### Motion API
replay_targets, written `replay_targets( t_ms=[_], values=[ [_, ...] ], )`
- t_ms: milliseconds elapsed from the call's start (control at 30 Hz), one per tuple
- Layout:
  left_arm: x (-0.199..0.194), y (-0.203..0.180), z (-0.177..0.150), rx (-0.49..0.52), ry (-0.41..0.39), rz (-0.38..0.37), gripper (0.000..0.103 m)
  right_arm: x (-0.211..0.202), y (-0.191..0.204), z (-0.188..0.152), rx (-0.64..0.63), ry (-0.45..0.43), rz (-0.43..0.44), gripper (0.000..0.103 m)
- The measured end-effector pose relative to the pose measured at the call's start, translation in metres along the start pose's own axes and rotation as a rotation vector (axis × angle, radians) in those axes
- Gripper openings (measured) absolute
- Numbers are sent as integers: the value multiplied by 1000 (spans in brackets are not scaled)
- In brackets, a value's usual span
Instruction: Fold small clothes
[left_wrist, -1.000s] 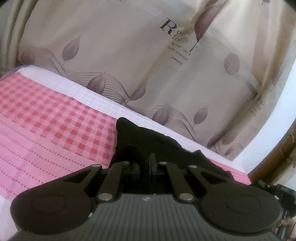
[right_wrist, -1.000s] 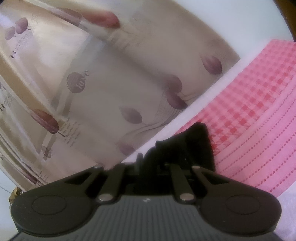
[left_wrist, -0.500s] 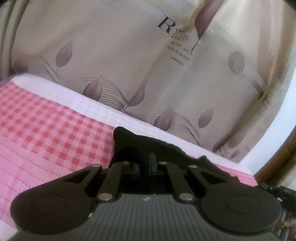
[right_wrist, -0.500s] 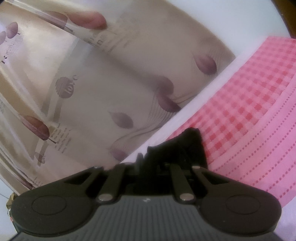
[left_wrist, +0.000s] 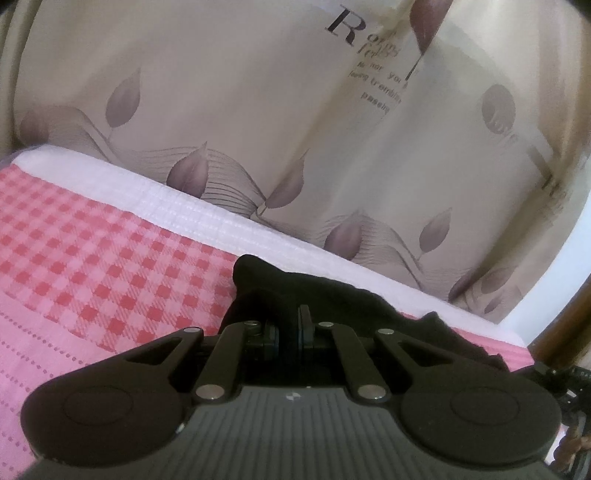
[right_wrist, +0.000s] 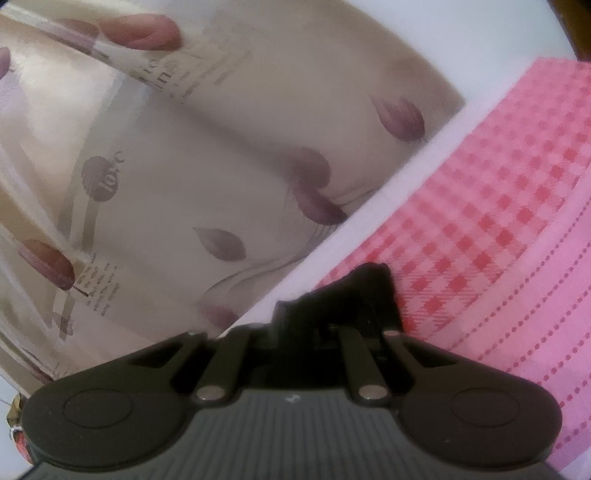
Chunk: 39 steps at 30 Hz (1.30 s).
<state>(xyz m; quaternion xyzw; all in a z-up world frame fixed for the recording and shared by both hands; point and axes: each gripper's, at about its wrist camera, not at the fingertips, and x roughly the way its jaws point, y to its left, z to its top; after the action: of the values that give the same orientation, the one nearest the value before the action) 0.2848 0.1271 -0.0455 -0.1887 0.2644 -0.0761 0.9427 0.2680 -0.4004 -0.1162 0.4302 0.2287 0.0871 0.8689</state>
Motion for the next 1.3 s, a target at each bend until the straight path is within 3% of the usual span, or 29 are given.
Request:
replay_targets(
  t_ms=[333,400,467,567,633,733,767,867,933,1033,1100,1200,1300],
  values=[
    [22,9,2,-53,-17,-31,14,21,-23,4,113,0,30,11],
    [26,16,3,-119,-15,-61,26,25,-33,4,191,-11,55,11],
    [27,24,4,-195,-31,-96,68,28,-44,3,284,-19,97,12],
    [20,25,6,-235,-119,-77,96,32,-61,-2,401,-48,158,18],
    [16,23,11,-213,-175,-72,98,33,-73,-6,497,-69,220,26],
    [16,16,22,-152,-214,-34,99,38,-87,-11,615,-77,289,55],
    [14,16,26,-144,-227,-20,99,35,-86,-9,608,-89,274,55],
    [4,18,32,-146,-245,-30,99,22,-82,1,545,-111,260,56],
    [-9,16,32,-103,-243,-34,99,7,-72,12,434,-109,218,56],
    [-31,14,21,-19,-186,-70,98,-19,-32,25,79,-86,76,56],
    [-46,9,7,57,-124,-107,98,-31,6,14,-197,-37,63,55],
    [-56,0,-17,119,-5,-199,96,-26,64,-27,-586,81,49,49],
    [-44,-11,-31,143,94,-236,91,0,97,-65,-744,203,86,42]
  ],
)
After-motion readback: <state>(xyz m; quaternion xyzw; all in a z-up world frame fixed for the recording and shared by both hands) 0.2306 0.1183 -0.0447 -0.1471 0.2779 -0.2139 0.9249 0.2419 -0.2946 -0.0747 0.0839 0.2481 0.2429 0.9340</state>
